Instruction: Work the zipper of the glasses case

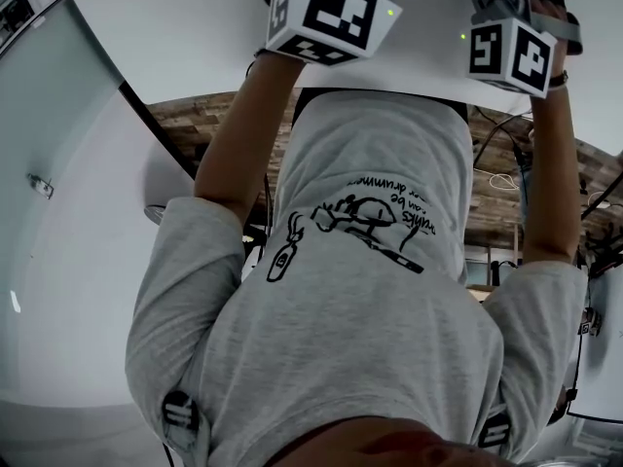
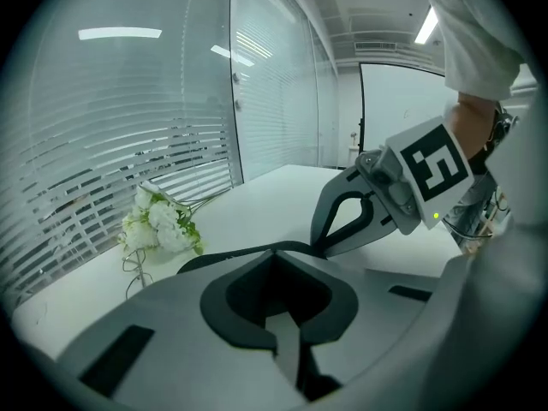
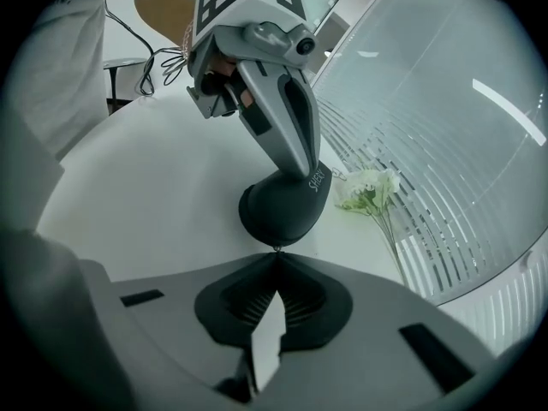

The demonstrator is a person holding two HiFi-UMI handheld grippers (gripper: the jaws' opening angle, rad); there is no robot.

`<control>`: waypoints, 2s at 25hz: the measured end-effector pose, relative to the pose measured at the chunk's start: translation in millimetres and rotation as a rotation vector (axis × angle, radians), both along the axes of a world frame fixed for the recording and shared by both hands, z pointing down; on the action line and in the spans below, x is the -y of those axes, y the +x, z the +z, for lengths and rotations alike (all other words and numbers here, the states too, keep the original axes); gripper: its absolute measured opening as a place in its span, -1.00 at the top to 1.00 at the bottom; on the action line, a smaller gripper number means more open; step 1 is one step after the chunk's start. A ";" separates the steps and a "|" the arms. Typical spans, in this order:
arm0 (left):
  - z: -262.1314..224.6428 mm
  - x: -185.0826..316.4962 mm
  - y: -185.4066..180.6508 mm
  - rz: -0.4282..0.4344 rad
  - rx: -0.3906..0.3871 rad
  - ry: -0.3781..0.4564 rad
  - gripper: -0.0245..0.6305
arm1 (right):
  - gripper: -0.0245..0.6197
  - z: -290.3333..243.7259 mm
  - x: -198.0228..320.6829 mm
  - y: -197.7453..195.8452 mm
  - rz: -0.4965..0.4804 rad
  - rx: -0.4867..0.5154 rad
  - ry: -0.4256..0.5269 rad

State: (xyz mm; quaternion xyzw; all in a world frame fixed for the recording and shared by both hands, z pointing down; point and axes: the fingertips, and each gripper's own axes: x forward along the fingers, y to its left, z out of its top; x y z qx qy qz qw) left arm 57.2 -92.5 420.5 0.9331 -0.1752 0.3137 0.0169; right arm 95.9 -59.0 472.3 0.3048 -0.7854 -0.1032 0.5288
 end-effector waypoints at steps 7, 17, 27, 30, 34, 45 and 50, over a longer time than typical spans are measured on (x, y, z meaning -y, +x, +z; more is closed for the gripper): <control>-3.6 -8.5 19.5 0.023 0.027 0.006 0.86 | 0.91 -4.0 -11.5 16.6 0.055 0.062 -0.040; -4.3 -3.8 16.5 0.014 0.029 0.001 0.86 | 0.91 -3.0 -26.9 -3.4 0.129 0.159 -0.108; -3.9 -8.6 27.5 0.012 0.023 0.001 0.86 | 0.90 -3.3 -38.4 -9.8 0.279 0.278 -0.162; 0.6 -3.8 29.7 0.010 0.023 -0.005 0.86 | 0.90 1.0 -33.7 -14.7 0.318 0.309 -0.179; 0.6 -2.9 20.7 0.006 0.023 -0.006 0.86 | 0.90 0.1 -30.9 -29.4 0.382 0.336 -0.182; -5.3 -20.0 14.0 0.020 0.000 0.016 0.86 | 0.87 -3.6 -47.2 -36.0 0.518 0.367 -0.161; -32.7 -22.6 -5.1 -0.055 -0.069 0.065 0.86 | 0.75 -15.6 -61.9 -15.7 0.573 0.387 -0.150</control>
